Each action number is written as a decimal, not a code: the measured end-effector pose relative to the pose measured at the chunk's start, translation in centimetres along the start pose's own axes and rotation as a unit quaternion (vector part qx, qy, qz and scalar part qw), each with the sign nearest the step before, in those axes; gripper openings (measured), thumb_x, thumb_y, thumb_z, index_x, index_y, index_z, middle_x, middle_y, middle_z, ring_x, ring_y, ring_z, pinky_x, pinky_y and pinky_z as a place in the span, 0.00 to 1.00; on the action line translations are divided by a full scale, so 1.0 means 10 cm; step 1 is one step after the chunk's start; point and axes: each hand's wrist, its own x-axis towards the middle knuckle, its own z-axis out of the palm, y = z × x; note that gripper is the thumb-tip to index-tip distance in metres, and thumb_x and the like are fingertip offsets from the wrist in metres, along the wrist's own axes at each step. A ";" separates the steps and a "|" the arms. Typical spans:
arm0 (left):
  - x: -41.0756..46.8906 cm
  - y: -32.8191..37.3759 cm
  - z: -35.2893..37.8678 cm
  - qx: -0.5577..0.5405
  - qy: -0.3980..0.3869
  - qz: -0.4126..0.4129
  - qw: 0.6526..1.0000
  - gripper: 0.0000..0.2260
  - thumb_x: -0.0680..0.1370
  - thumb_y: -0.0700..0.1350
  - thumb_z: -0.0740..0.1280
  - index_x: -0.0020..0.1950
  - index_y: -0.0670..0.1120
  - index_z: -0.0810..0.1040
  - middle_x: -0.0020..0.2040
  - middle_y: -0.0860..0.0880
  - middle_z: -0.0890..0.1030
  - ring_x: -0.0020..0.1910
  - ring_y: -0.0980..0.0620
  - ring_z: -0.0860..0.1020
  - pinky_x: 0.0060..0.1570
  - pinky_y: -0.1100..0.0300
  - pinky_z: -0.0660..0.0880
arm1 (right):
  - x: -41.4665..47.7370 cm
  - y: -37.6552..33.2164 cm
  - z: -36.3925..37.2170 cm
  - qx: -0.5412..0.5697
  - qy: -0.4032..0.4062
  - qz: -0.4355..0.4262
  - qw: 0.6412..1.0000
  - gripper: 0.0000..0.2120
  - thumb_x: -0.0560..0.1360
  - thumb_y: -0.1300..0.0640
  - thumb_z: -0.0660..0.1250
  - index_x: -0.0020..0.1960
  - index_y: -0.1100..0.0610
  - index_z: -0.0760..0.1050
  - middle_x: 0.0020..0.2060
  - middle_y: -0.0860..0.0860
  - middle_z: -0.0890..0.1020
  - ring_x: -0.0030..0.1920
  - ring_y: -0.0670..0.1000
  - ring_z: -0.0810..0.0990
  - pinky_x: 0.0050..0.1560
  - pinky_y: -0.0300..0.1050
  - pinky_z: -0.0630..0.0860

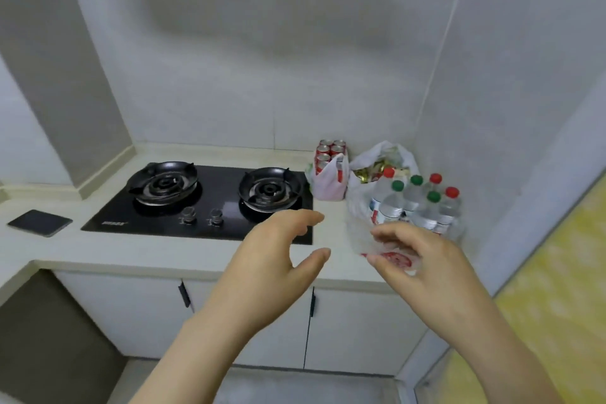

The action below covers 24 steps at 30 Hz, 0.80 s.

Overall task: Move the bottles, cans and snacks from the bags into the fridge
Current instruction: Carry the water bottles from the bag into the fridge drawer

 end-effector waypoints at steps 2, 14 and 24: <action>0.24 0.08 0.19 -0.004 -0.014 0.006 1.000 0.19 0.76 0.53 0.67 0.67 0.59 0.71 0.58 0.67 0.72 0.51 0.75 0.69 0.50 0.80 0.65 | 0.13 0.21 -0.10 0.005 0.006 0.014 1.000 0.13 0.73 0.52 0.71 0.56 0.45 0.78 0.50 0.36 0.79 0.52 0.34 0.76 0.50 0.23 0.69; 1.25 0.25 1.14 -0.036 -0.055 -0.002 0.998 0.16 0.76 0.52 0.68 0.64 0.58 0.74 0.58 0.65 0.75 0.56 0.68 0.74 0.53 0.76 0.69 | 0.68 1.30 -0.45 0.042 0.029 0.064 0.997 0.13 0.72 0.51 0.72 0.56 0.46 0.79 0.48 0.36 0.80 0.51 0.35 0.78 0.56 0.32 0.73; 2.01 -0.17 1.48 -0.059 -0.086 -0.008 0.994 0.17 0.76 0.52 0.68 0.64 0.58 0.74 0.58 0.65 0.75 0.57 0.68 0.73 0.55 0.74 0.70 | 1.37 1.81 -0.13 0.047 0.039 0.132 0.989 0.15 0.74 0.51 0.70 0.60 0.49 0.77 0.52 0.41 0.81 0.55 0.38 0.78 0.60 0.42 0.75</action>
